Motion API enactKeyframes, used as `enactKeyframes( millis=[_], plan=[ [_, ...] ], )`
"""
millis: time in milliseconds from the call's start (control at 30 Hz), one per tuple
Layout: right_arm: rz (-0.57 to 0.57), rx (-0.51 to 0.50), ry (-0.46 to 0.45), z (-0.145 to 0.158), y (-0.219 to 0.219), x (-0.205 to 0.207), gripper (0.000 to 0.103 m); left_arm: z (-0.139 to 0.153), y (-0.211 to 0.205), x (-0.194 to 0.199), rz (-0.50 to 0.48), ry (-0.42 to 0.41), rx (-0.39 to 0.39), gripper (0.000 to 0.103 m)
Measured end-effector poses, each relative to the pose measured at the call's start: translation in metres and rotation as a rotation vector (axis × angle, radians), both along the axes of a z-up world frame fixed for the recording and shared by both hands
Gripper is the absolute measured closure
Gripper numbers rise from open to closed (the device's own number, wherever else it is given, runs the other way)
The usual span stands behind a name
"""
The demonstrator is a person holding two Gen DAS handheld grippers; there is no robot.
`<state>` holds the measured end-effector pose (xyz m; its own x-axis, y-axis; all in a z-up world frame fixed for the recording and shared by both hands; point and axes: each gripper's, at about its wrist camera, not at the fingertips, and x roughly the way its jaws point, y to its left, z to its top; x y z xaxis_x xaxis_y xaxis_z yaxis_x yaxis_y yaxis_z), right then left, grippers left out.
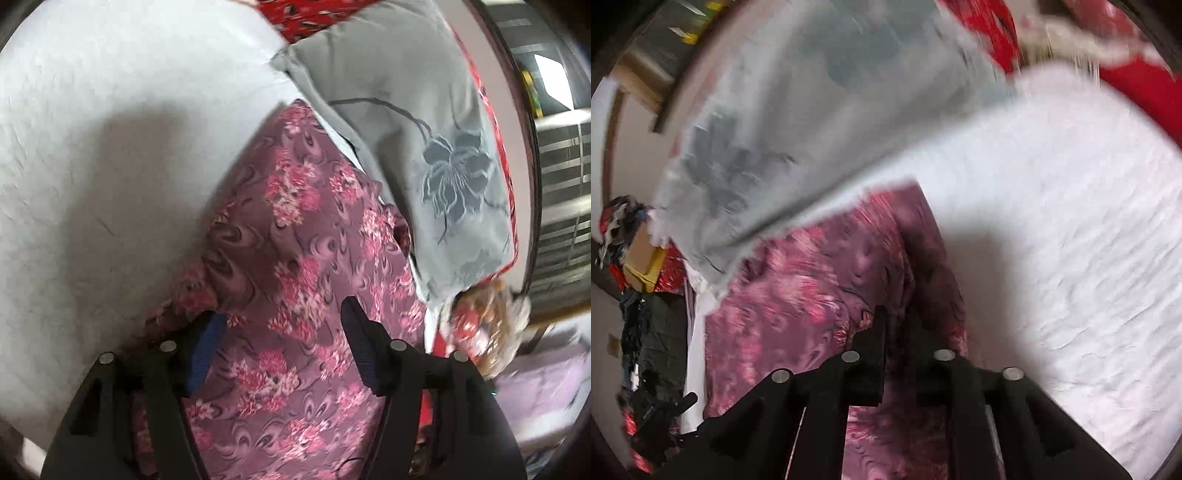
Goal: Fold small clothes
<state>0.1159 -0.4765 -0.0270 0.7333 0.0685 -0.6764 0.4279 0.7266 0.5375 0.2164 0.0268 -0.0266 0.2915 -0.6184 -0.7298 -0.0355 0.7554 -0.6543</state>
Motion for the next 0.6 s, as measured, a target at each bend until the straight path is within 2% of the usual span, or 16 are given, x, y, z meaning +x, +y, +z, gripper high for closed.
enactKeyframes(
  millis=[67, 100, 167, 200, 233, 267, 333, 400, 433, 467, 533, 600],
  plan=[
    [0.012, -0.052, -0.108, 0.015, 0.010, -0.013, 0.090, -0.006, -0.010, -0.001, -0.033, -0.001, 0.079, 0.041],
    [0.024, -0.067, -0.121, 0.015, 0.016, -0.015, 0.090, -0.012, -0.016, 0.001, -0.051, 0.016, 0.111, 0.041],
    [0.102, -0.038, -0.012, -0.008, 0.026, 0.000, 0.093, -0.020, -0.024, 0.001, -0.084, 0.018, 0.171, 0.041],
    [0.152, -0.024, 0.119, -0.030, 0.032, 0.010, 0.098, -0.014, -0.026, -0.003, -0.103, 0.003, 0.198, 0.041],
    [0.167, -0.022, 0.155, -0.040, 0.034, 0.011, 0.099, -0.007, -0.027, -0.007, -0.138, 0.008, 0.212, 0.041],
    [0.148, -0.031, 0.104, -0.033, 0.033, 0.002, 0.091, -0.003, -0.026, -0.011, -0.170, 0.015, 0.201, 0.041],
    [0.156, 0.006, 0.108, -0.019, 0.032, -0.011, 0.090, 0.005, -0.018, -0.023, -0.235, 0.032, 0.188, 0.040],
    [0.184, -0.006, 0.091, -0.006, 0.033, -0.033, 0.084, 0.013, -0.005, -0.042, -0.323, 0.039, 0.206, 0.040],
    [0.200, -0.019, 0.094, 0.000, 0.034, -0.045, 0.076, 0.015, 0.001, -0.053, -0.366, 0.041, 0.221, 0.040],
    [0.224, -0.032, 0.093, 0.007, 0.034, -0.063, 0.068, 0.016, 0.009, -0.066, -0.402, 0.041, 0.246, 0.040],
    [0.259, -0.058, 0.086, 0.012, 0.037, -0.108, 0.059, 0.016, 0.031, -0.097, -0.452, 0.046, 0.297, 0.040],
    [0.276, -0.060, 0.095, 0.012, 0.031, -0.153, 0.055, 0.012, 0.048, -0.121, -0.477, 0.070, 0.329, 0.039]
  ],
)
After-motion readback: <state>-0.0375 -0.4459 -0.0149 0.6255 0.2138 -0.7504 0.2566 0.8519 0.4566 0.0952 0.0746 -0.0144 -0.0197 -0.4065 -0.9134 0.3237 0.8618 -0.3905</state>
